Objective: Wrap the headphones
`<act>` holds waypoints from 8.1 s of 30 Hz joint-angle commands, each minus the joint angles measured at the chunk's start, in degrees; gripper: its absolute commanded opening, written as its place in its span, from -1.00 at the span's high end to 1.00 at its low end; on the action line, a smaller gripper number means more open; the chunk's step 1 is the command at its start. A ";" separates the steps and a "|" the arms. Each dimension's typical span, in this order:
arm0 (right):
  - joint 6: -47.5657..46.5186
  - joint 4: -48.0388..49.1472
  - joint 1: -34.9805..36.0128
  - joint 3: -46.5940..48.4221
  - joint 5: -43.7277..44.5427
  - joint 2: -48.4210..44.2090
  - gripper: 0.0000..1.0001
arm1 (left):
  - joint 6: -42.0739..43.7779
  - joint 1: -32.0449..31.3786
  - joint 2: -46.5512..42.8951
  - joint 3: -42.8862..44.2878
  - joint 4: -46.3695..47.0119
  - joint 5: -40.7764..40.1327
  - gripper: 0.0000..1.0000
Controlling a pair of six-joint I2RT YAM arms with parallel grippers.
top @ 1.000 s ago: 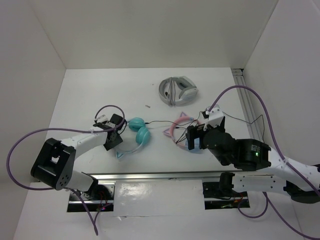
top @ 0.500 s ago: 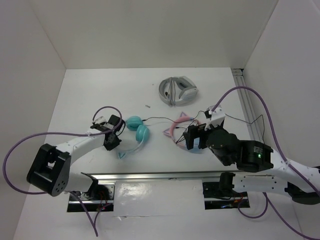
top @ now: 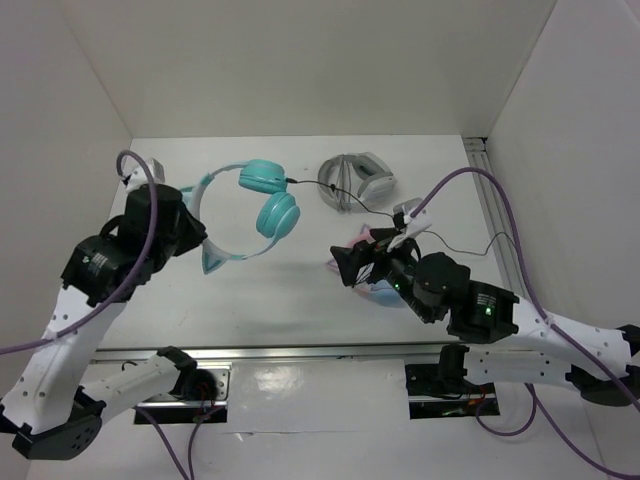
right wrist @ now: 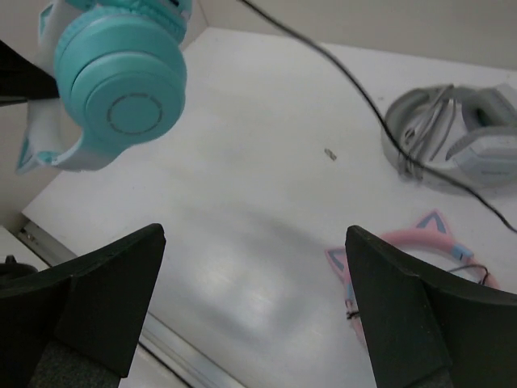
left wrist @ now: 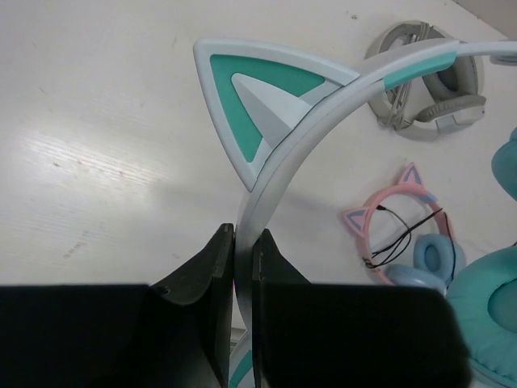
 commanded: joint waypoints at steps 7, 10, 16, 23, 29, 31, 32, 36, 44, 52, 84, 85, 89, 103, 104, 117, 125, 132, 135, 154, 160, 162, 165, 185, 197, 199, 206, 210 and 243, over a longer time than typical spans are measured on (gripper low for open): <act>-13.36 21.18 -0.18 1.10 6.78 5.83 -1.00 | 9.17 0.50 3.62 25.24 -14.15 -6.12 1.00; -16.96 26.18 -1.66 -1.88 6.71 7.85 -1.00 | 10.22 0.50 3.62 30.95 -16.44 -6.92 1.00; -11.63 27.60 -13.41 -3.03 -4.74 12.68 -0.98 | 11.37 1.03 3.62 36.84 -17.76 -3.67 1.00; -2.66 27.60 -33.37 -3.03 -30.34 15.32 -0.37 | 11.89 1.56 4.23 40.01 -20.22 -6.03 1.00; -0.98 30.24 -36.13 -6.99 -36.19 15.85 0.12 | 11.89 1.56 4.76 40.55 -20.22 -7.71 1.00; -0.45 30.24 -36.13 -6.99 -36.72 16.37 0.38 | 11.89 1.56 4.76 40.55 -20.22 -7.71 1.00; -0.45 30.24 -36.13 -6.99 -36.72 16.38 0.61 | 11.89 1.56 4.76 40.55 -20.22 -7.71 1.00; -0.45 27.52 -36.13 -5.93 -36.72 16.91 1.00 | 11.89 1.56 4.76 38.44 -19.09 -10.69 1.00; -4.66 19.10 -29.20 -2.08 -20.30 7.69 1.00 | 16.28 1.56 4.75 10.34 -4.86 -15.81 1.00; -13.18 13.72 -16.36 2.68 -1.23 3.82 1.00 | 18.38 -7.75 15.56 -2.26 3.50 -8.01 1.00; -16.10 9.06 -13.19 5.40 -7.28 17.35 1.00 | 38.26 -26.13 15.40 -0.23 8.43 17.25 1.00; -16.10 9.06 -13.19 5.40 -6.58 18.22 1.00 | 38.26 -26.13 14.61 0.29 8.43 18.21 1.00; -16.62 8.44 -13.19 5.93 -6.04 20.94 1.00 | 38.26 -27.71 11.98 1.78 8.43 20.23 1.00; -16.62 10.81 -16.35 3.38 -12.89 21.30 1.00 | 40.63 -29.82 5.03 1.26 11.77 28.50 1.00; -16.62 10.82 -17.14 2.69 -13.60 21.30 1.00 | 40.63 -29.82 4.24 1.26 11.77 28.50 1.00; -15.48 18.81 -21.45 -1.28 -29.85 21.65 1.00 | 38.17 -29.82 -2.44 2.40 15.88 21.74 1.00; -16.71 33.99 -23.21 -8.83 -50.85 22.88 1.00 | 34.74 -29.82 -7.81 1.61 20.47 16.73 1.00; -10.04 52.42 -23.74 -12.25 -60.27 29.99 0.74 | 31.58 -29.82 -8.50 2.93 20.99 12.86 1.00; -6.61 59.83 -23.74 -12.79 -63.69 34.63 0.52 | 30.36 -29.82 -9.73 2.93 21.52 12.86 1.00; -1.42 70.85 -20.05 -16.13 -66.52 42.40 0.54 | 16.39 -29.82 -10.98 4.33 21.70 -18.42 1.00; -0.90 74.44 -17.15 -19.29 -65.19 42.39 0.83 | 10.33 -29.82 -8.25 5.47 19.59 -27.21 1.00; -0.36 75.59 -16.45 -20.43 -64.59 42.39 0.91 | 8.21 -29.82 -6.93 6.09 17.32 -30.10 1.00; -0.89 75.59 -14.07 -21.05 -62.83 42.39 0.91 | 4.78 -29.82 -4.74 8.20 14.41 -33.63 1.00; -6.42 62.85 2.01 -23.51 -54.74 30.71 0.78 | 16.89 -15.06 5.98 14.44 16.77 -38.37 1.00; -13.63 44.51 9.66 -19.67 -45.96 21.13 1.00 | 8.55 -12.87 15.13 16.73 -0.24 -39.63 1.00; -16.69 38.88 9.66 -17.02 -42.63 19.99 1.00 | 6.37 -11.19 16.27 15.51 -3.86 -36.11 1.00; -23.91 15.51 10.19 -1.48 -33.03 20.06 1.00 | 7.59 -13.20 16.98 7.59 -7.91 -28.28 1.00; -27.78 9.60 10.72 4.34 -29.61 20.07 1.00 | 6.18 -17.15 17.59 4.52 -9.85 -26.34 1.00; -43.78 21.80 9.32 4.53 15.85 14.18 0.70 | 14.79 -35.97 7.32 -8.94 -6.43 -2.88 1.00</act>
